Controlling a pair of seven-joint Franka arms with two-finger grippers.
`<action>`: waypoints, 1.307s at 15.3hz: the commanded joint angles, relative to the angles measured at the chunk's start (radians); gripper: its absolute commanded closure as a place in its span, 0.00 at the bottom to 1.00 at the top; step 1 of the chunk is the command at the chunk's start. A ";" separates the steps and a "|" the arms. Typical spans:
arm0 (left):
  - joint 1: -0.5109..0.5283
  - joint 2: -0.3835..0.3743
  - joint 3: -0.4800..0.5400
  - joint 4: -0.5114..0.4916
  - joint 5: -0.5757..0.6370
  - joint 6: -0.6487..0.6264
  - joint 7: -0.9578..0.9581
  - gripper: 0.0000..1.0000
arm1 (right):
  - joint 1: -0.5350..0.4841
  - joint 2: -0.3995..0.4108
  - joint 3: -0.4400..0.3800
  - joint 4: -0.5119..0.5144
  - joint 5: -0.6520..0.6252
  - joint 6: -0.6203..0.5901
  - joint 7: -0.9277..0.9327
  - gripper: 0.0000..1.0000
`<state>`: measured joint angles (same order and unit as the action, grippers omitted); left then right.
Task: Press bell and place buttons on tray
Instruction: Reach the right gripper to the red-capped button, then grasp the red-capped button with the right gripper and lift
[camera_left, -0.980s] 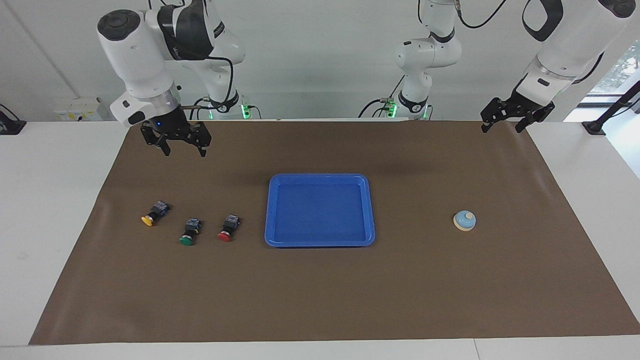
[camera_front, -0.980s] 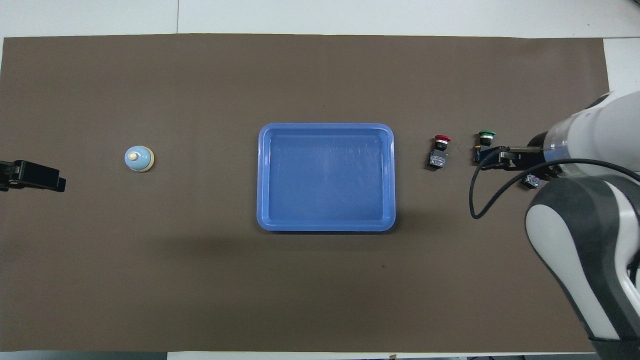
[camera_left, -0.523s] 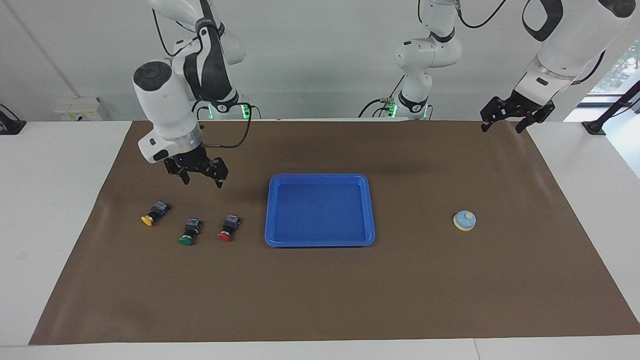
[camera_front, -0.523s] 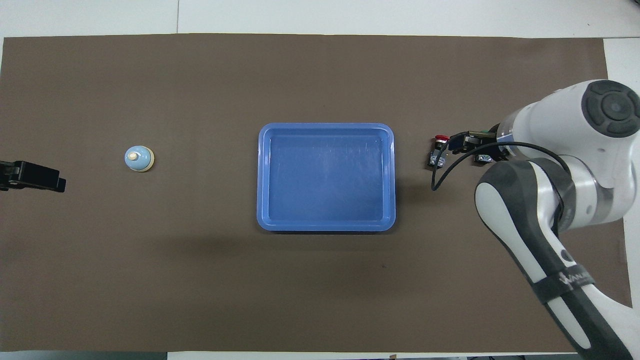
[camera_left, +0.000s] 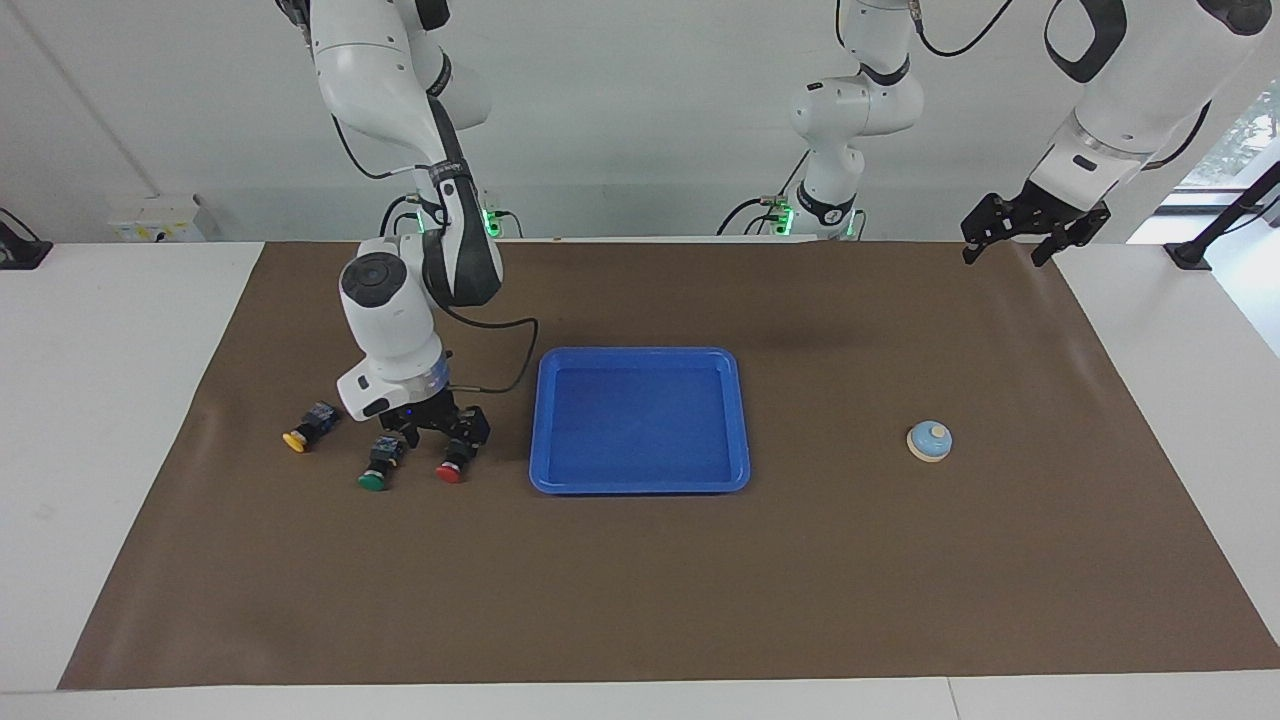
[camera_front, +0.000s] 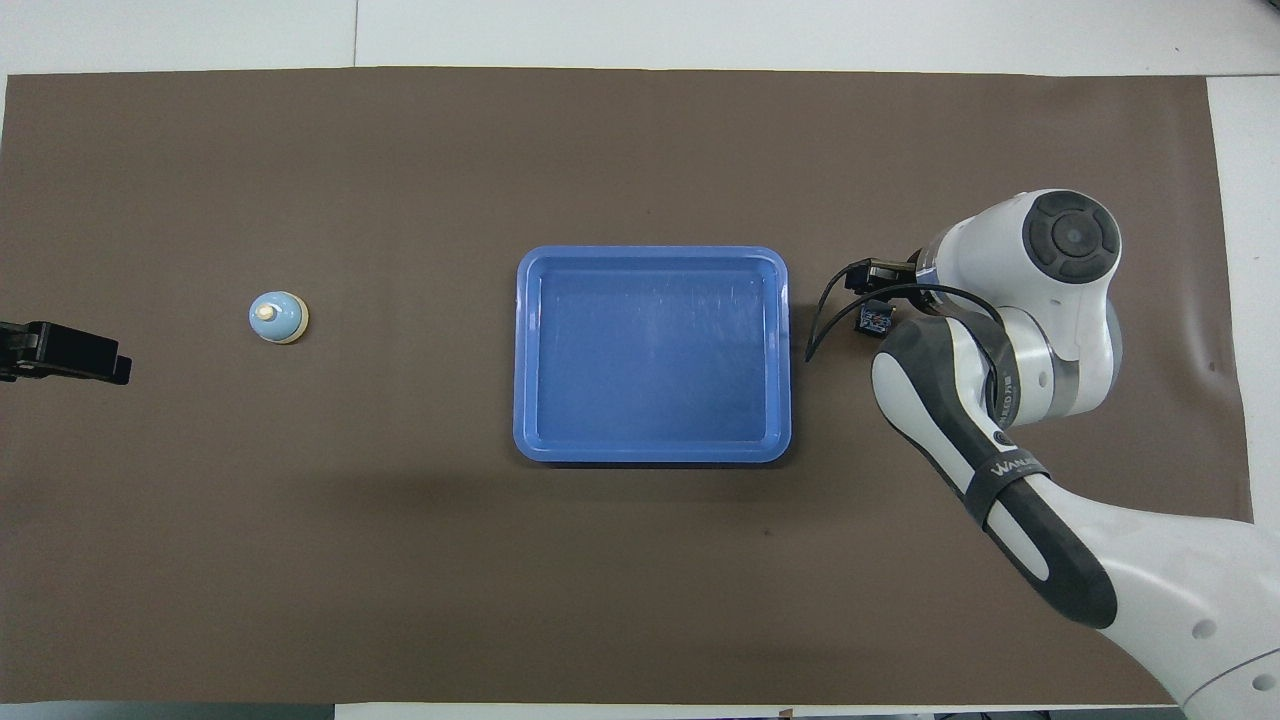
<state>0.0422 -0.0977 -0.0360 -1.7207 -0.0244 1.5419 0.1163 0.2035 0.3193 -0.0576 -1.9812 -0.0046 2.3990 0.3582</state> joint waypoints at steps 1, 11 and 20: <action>-0.004 -0.002 0.005 0.009 -0.002 -0.008 0.006 0.00 | 0.004 0.014 0.001 0.001 0.000 0.014 0.021 0.00; -0.004 -0.002 0.005 0.009 -0.002 -0.008 0.006 0.00 | 0.028 0.012 0.002 -0.028 0.000 0.019 0.010 0.00; -0.004 -0.002 0.005 0.009 -0.002 -0.008 0.006 0.00 | 0.025 0.012 0.002 -0.073 0.001 0.075 0.021 0.83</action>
<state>0.0422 -0.0977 -0.0359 -1.7207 -0.0244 1.5419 0.1164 0.2322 0.3384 -0.0592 -2.0178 -0.0045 2.4295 0.3593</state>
